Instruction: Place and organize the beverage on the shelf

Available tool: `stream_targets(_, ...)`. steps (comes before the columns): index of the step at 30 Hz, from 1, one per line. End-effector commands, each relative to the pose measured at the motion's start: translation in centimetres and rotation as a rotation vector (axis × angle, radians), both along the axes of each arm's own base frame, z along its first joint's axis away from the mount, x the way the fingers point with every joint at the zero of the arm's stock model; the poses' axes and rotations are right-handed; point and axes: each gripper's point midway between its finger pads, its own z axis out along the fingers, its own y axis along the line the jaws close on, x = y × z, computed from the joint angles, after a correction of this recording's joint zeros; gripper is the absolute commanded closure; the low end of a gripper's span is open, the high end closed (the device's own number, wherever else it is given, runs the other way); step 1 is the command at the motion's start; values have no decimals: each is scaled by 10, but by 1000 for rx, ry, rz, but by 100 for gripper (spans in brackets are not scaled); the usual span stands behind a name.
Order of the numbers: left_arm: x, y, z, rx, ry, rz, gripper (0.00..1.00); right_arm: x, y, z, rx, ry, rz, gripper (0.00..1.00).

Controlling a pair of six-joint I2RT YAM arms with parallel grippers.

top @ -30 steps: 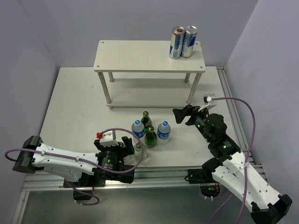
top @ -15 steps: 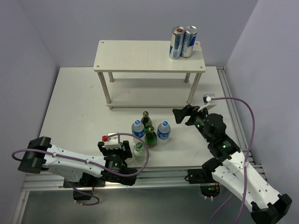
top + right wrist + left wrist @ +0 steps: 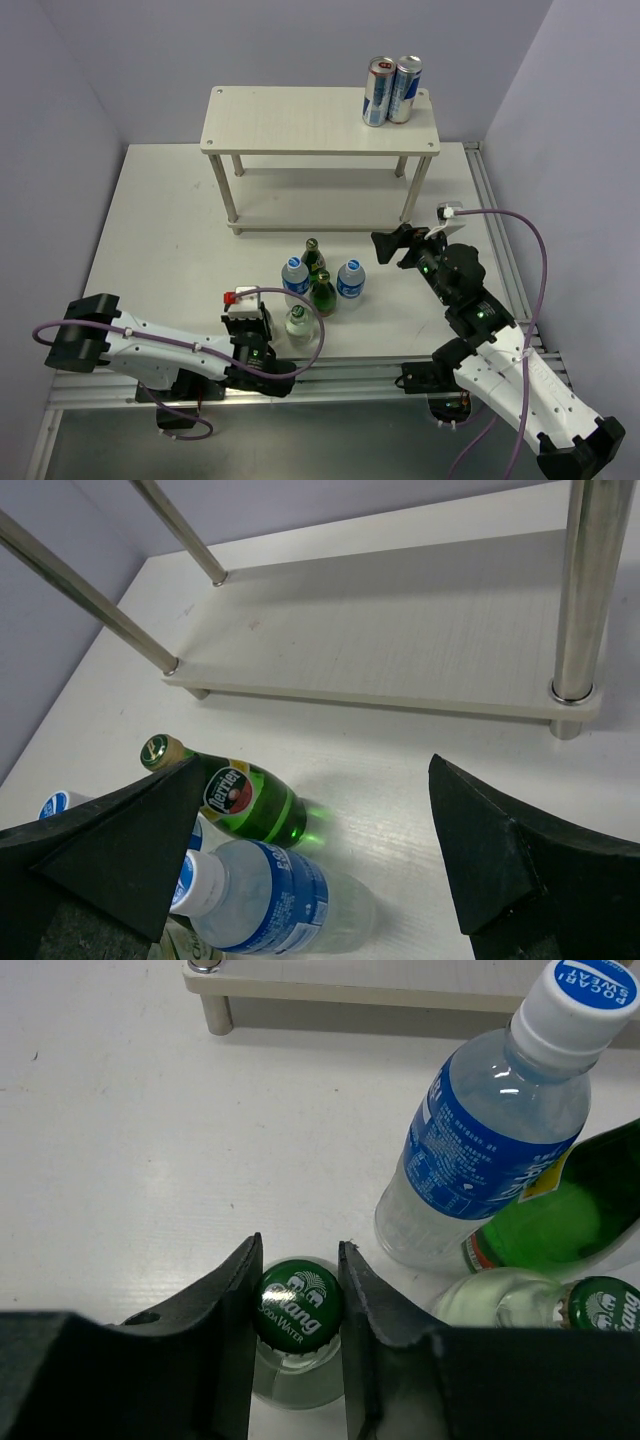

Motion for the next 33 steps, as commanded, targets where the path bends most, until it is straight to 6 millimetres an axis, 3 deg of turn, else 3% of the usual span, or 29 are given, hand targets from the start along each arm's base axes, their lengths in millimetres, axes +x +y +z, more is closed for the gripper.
stream_targets(1,-1,0,-10,-183,45,106,75,0,-2,7,16,-29,-15,0)
stream_targets(3,0,0,-10,-176,45,110,86,1,-2,7,17,-28,-18,0)
stream_targets(4,0,-1,-9,-174,45,108,98,1,-2,8,18,-30,-20,0)
stream_targets(5,0,-1,-8,-171,43,105,100,1,-3,8,18,-30,-20,0)
stream_targets(11,2,-10,13,-164,28,69,100,0,-4,8,22,-32,-24,0)
stream_targets(19,17,-16,77,-192,-56,39,100,-2,-5,10,29,-39,-28,0)
stream_targets(27,31,-5,142,-160,-142,37,100,-3,-6,13,35,-46,-31,0)
stream_targets(33,39,8,175,-106,-174,51,100,-3,-7,12,34,-43,-33,0)
